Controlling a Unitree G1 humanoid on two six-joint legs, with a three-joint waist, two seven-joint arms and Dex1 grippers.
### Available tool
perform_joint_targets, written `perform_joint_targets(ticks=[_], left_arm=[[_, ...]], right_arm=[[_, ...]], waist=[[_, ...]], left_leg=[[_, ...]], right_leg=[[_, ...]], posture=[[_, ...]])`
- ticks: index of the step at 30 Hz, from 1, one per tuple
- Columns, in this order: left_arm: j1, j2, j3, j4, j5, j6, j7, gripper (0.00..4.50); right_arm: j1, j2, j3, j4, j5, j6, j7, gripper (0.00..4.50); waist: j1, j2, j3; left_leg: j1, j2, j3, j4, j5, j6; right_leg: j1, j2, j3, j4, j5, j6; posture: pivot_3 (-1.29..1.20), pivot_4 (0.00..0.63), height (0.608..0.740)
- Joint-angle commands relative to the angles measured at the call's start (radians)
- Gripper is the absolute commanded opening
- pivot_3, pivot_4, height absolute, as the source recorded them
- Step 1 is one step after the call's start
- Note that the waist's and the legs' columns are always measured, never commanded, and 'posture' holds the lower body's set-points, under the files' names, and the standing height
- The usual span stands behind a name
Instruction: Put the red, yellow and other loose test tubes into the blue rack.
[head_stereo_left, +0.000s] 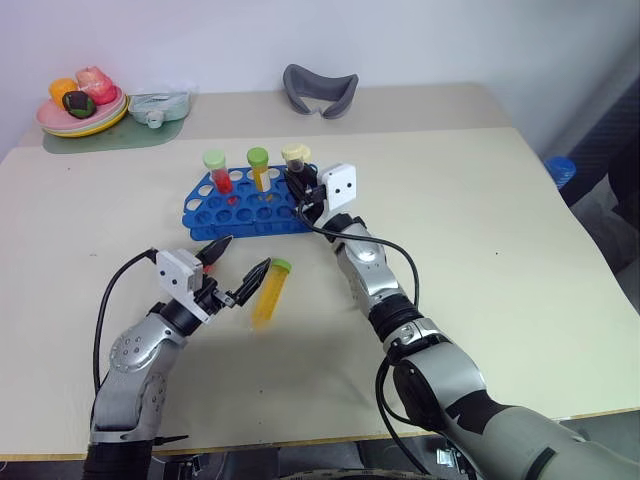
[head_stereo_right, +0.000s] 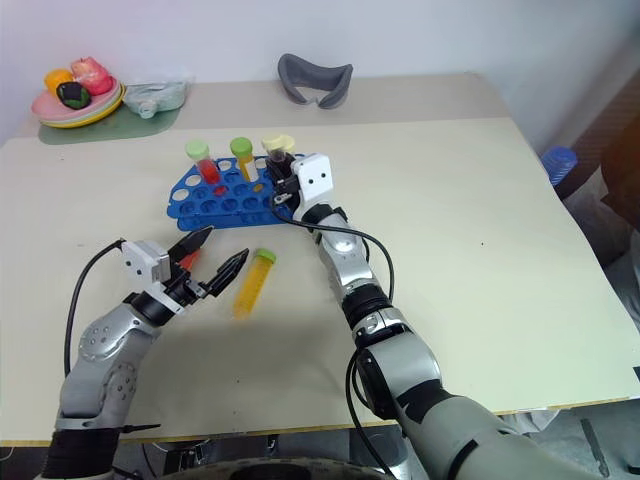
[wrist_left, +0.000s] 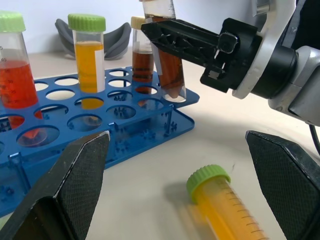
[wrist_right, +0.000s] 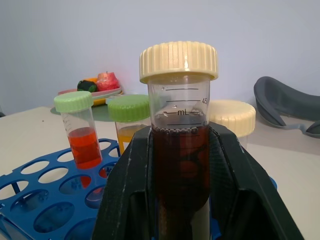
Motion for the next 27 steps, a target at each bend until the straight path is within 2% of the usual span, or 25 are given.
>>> perform_joint_targets(ticks=[1, 8, 27], left_arm=[[0.005, -0.002, 0.011, -0.010, -0.006, -0.030, -0.007, 4.50], [0.011, 0.000, 0.014, -0.001, -0.008, -0.045, -0.013, 4.50], [0.000, 0.001, 0.012, 0.027, -0.010, -0.063, -0.029, 4.50]], right_arm=[[-0.006, 0.045, -0.009, 0.008, -0.004, -0.024, -0.001, 0.80], [0.057, 0.045, -0.019, -0.042, 0.030, -0.035, 0.036, 0.80], [0.065, 0.058, -0.028, -0.055, 0.059, -0.051, 0.071, 0.80]], waist=[[0.000, 0.000, 0.000], [0.001, 0.000, 0.000], [0.000, 0.000, 0.000]], left_leg=[[0.000, 0.000, 0.000, 0.000, 0.000, 0.000], [0.000, 0.000, 0.000, 0.000, 0.000, 0.000], [0.001, 0.000, 0.000, 0.000, 0.000, 0.000]], right_leg=[[0.000, 0.000, 0.000, 0.000, 0.000, 0.000], [0.001, 0.000, 0.000, 0.000, 0.000, 0.000], [0.001, 0.000, 0.000, 0.000, 0.000, 0.000]], posture=[[0.00, 0.150, 0.740], [0.00, 0.150, 0.740], [0.00, 0.150, 0.740]])
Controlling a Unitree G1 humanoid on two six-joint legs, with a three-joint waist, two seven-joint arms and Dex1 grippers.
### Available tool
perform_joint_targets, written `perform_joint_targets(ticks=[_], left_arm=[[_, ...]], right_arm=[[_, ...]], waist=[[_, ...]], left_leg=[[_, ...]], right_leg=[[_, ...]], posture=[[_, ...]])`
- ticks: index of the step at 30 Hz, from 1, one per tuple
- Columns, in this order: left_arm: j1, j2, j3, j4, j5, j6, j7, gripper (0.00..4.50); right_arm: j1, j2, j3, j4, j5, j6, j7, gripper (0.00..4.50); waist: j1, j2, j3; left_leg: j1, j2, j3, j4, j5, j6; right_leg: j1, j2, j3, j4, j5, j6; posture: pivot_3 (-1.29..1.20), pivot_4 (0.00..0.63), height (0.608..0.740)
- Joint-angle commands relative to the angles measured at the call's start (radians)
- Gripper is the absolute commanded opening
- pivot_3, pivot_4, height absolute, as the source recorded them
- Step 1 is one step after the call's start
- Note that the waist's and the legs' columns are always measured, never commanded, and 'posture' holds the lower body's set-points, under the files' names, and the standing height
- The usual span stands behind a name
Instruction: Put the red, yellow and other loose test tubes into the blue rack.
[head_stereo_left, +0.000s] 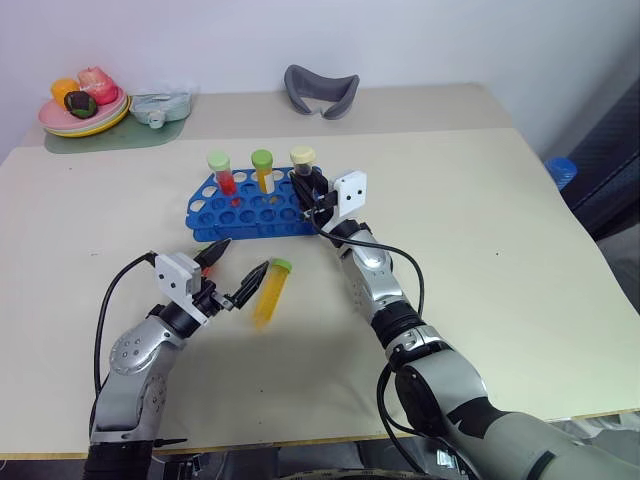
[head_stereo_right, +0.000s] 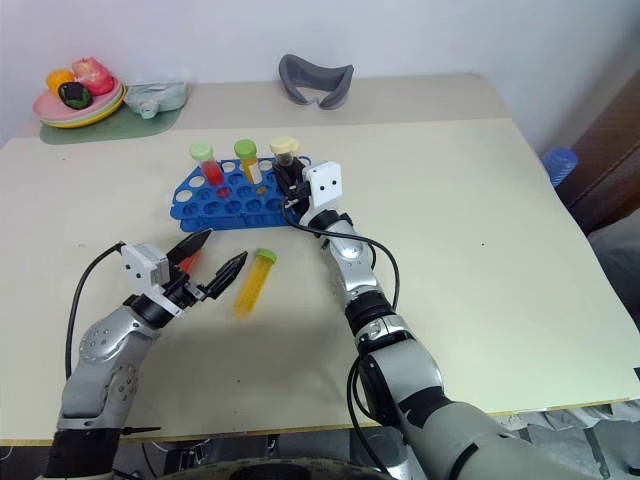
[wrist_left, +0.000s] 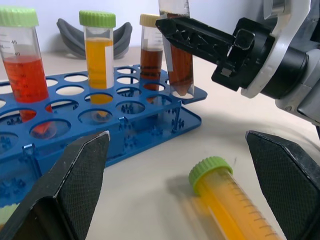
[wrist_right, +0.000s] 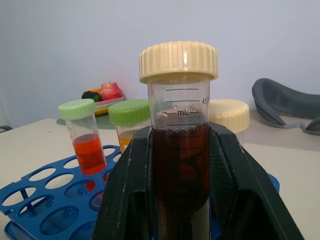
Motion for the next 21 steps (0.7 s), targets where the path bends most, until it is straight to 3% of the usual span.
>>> perform_joint_targets(ticks=[1, 14, 15, 20, 21], left_arm=[[0.004, 0.000, 0.012, 0.001, -0.009, -0.032, -0.015, 4.50], [0.018, -0.012, 0.005, 0.018, -0.006, -0.062, -0.026, 4.50], [0.015, -0.011, 0.005, 0.018, -0.007, -0.059, -0.025, 4.50], [-0.005, -0.006, 0.011, 0.041, -0.010, -0.058, -0.030, 4.50], [-0.006, -0.005, 0.011, 0.042, -0.010, -0.057, -0.031, 4.50]], right_arm=[[0.020, 0.058, -0.007, -0.030, 0.008, -0.020, 0.003, 0.80], [0.035, 0.046, -0.001, -0.044, -0.006, -0.026, 0.006, 0.80], [0.036, 0.046, 0.000, -0.045, -0.007, -0.027, 0.005, 1.82], [0.038, 0.047, 0.002, -0.051, -0.009, -0.028, 0.000, 4.14], [0.038, 0.048, 0.001, -0.053, -0.008, -0.027, 0.001, 4.14]], waist=[[0.000, 0.000, 0.000], [0.000, 0.000, 0.000], [0.000, 0.000, 0.000], [-0.001, 0.000, 0.000], [-0.002, 0.000, 0.000]], left_leg=[[0.000, 0.000, 0.000, 0.000, 0.000, 0.000], [0.000, 0.000, 0.000, 0.000, 0.000, 0.000], [0.000, 0.000, 0.000, 0.000, 0.000, 0.000], [0.000, 0.000, 0.000, 0.000, 0.000, 0.000], [0.000, 0.000, 0.000, 0.000, 0.000, 0.000]], right_leg=[[0.000, 0.000, 0.000, 0.000, 0.000, 0.000], [0.000, 0.000, 0.000, 0.000, 0.000, 0.000], [0.000, 0.000, 0.000, 0.000, 0.000, 0.000], [0.000, 0.000, 0.000, 0.000, 0.000, 0.000], [0.000, 0.000, 0.000, 0.000, 0.000, 0.000]], posture=[[0.00, 0.150, 0.740], [0.00, 0.150, 0.740], [0.00, 0.150, 0.740], [0.00, 0.150, 0.740], [0.00, 0.150, 0.740]])
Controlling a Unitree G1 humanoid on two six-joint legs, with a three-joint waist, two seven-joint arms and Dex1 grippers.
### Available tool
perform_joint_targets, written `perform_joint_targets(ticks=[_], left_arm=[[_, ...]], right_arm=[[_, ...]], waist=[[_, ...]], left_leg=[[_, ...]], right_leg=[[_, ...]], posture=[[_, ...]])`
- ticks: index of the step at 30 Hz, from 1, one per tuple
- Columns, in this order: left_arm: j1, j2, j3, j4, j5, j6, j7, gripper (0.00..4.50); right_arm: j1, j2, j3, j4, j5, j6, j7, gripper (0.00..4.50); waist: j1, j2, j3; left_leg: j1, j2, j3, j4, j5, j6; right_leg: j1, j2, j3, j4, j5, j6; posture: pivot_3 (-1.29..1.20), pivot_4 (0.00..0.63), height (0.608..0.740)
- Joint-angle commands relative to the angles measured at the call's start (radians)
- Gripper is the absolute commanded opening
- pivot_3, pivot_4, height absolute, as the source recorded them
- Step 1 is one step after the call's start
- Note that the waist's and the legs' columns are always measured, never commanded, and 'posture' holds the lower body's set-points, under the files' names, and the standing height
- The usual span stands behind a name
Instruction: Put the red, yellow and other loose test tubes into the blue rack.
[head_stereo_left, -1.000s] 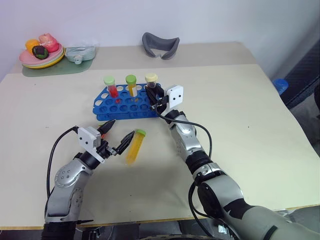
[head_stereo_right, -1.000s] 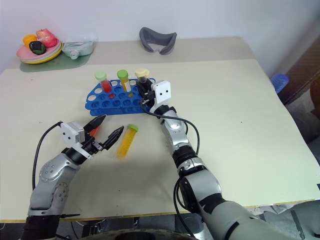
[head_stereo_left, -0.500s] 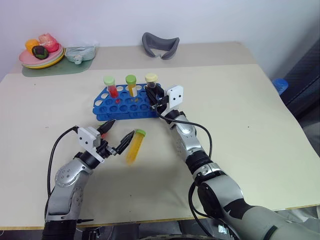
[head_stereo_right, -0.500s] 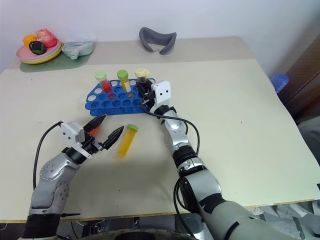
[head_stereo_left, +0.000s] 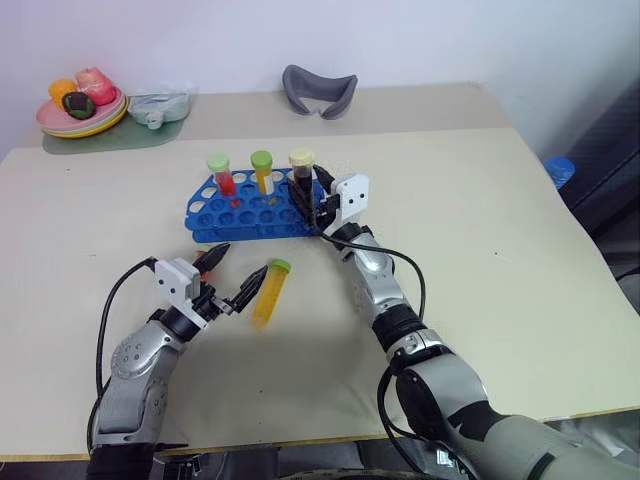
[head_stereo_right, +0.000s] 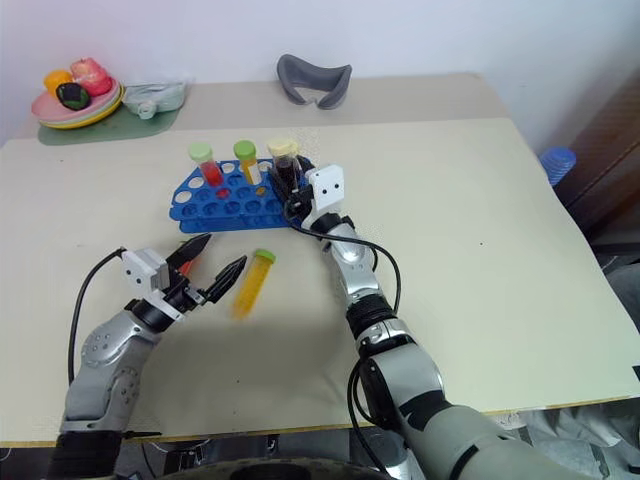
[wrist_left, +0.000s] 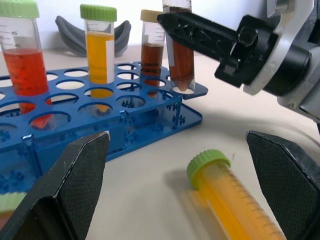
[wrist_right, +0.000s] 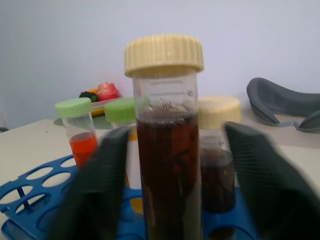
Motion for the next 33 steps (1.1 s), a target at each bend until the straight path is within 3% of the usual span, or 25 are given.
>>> perform_joint_targets(ticks=[1, 18, 33], left_arm=[[-0.010, 0.007, 0.010, -0.013, -0.010, -0.010, -0.005, 4.50], [-0.010, 0.005, -0.003, -0.093, -0.008, 0.049, 0.035, 4.50], [-0.018, 0.005, -0.004, -0.086, -0.009, 0.055, 0.031, 4.50]], right_arm=[[0.011, 0.047, 0.001, -0.038, 0.000, -0.019, 0.002, 4.14], [0.032, 0.020, 0.034, -0.199, -0.014, 0.103, 0.010, 4.14], [0.084, -0.040, 0.052, -0.561, -0.016, 0.611, -0.035, 4.14]], waist=[[-0.001, 0.000, 0.000], [0.000, 0.000, 0.000], [0.002, 0.000, 0.000]], left_leg=[[0.000, 0.000, 0.000, 0.000, 0.000, 0.000], [0.000, 0.000, 0.000, 0.000, 0.000, 0.000], [0.000, 0.000, 0.000, 0.000, 0.000, 0.000]], right_leg=[[0.000, 0.000, 0.000, 0.000, 0.000, 0.000], [0.000, 0.000, 0.000, 0.000, 0.000, 0.000], [0.000, 0.000, 0.000, 0.000, 0.000, 0.000]], posture=[[0.00, 0.150, 0.740], [0.00, 0.150, 0.740], [0.00, 0.150, 0.740]])
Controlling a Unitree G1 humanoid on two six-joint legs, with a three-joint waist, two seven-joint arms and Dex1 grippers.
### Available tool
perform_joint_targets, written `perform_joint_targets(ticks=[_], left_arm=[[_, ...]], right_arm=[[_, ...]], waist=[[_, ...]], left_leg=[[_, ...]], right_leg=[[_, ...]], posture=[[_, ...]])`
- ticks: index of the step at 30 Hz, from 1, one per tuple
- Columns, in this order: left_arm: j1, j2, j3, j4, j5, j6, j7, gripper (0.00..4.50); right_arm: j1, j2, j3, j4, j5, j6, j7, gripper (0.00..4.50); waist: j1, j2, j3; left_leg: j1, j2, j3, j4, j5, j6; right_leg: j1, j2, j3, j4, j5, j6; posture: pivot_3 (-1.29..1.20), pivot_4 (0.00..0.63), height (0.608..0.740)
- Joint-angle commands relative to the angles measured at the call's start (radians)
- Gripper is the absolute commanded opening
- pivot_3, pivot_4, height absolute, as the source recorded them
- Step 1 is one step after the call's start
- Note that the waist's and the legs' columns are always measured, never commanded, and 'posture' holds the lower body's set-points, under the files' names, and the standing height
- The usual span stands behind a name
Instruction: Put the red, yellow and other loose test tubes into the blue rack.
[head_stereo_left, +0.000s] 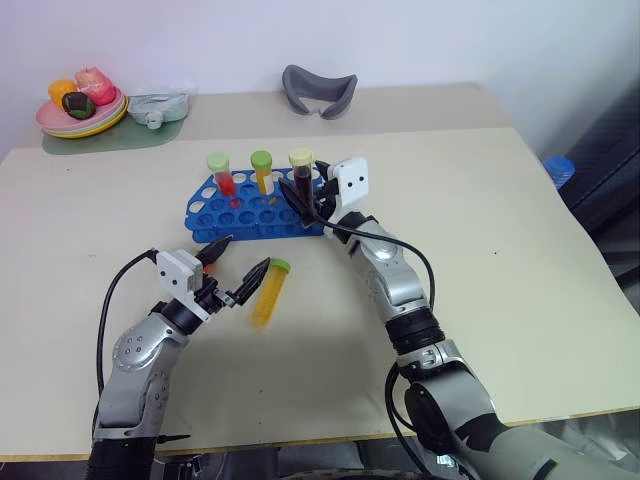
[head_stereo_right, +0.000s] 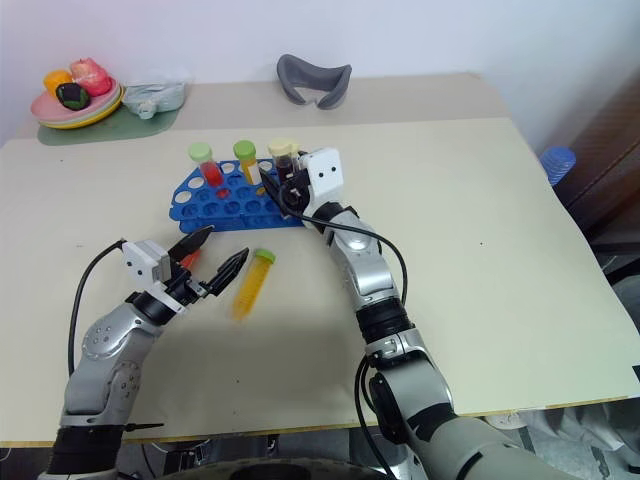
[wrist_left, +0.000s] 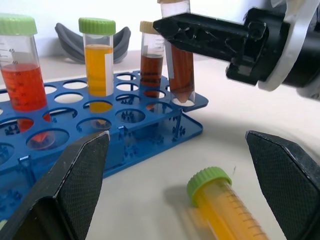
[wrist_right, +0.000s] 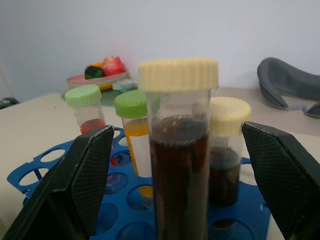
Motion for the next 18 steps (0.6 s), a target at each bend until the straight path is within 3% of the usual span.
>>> perform_joint_targets(ticks=[1, 11, 14, 16, 18], left_arm=[[-0.003, 0.003, -0.003, -0.033, -0.009, 0.000, -0.002, 4.50], [0.022, -0.012, -0.004, 0.025, 0.004, -0.066, -0.031, 4.50], [0.023, -0.009, 0.004, 0.044, -0.001, -0.080, -0.043, 4.50], [0.025, -0.008, 0.008, 0.055, -0.003, -0.090, -0.051, 4.50], [0.030, -0.008, 0.010, 0.064, -0.004, -0.100, -0.058, 4.50]], right_arm=[[-0.002, 0.002, 0.007, -0.084, 0.015, 0.073, -0.002, 4.14], [-0.006, -0.010, 0.006, -0.149, 0.018, 0.198, 0.005, 4.14], [-0.005, -0.009, 0.005, -0.152, 0.015, 0.198, 0.002, 3.34], [-0.003, -0.009, 0.008, -0.155, 0.011, 0.199, 0.000, 2.42], [0.000, -0.010, 0.010, -0.162, 0.012, 0.202, 0.001, 2.42]], waist=[[0.000, 0.000, 0.000], [0.001, 0.000, 0.000], [0.000, 0.000, 0.000], [0.000, 0.000, 0.000], [0.000, 0.000, 0.000]], left_leg=[[0.000, 0.000, 0.000, 0.000, 0.000, 0.000], [0.000, 0.000, 0.000, 0.000, 0.000, 0.000], [0.000, 0.000, 0.000, 0.000, 0.000, 0.000], [0.000, 0.000, 0.000, 0.000, 0.000, 0.000], [0.000, 0.000, 0.000, 0.000, 0.000, 0.000]], right_leg=[[0.000, 0.000, 0.000, 0.000, 0.000, 0.000], [0.000, 0.000, 0.000, 0.000, 0.000, 0.000], [0.000, 0.000, 0.000, 0.000, 0.000, 0.000], [0.000, 0.000, 0.000, 0.000, 0.000, 0.000], [0.000, 0.000, 0.000, 0.000, 0.000, 0.000]], posture=[[0.00, 0.150, 0.740], [0.00, 0.150, 0.740], [0.00, 0.150, 0.740], [0.00, 0.150, 0.740], [0.00, 0.150, 0.740]])
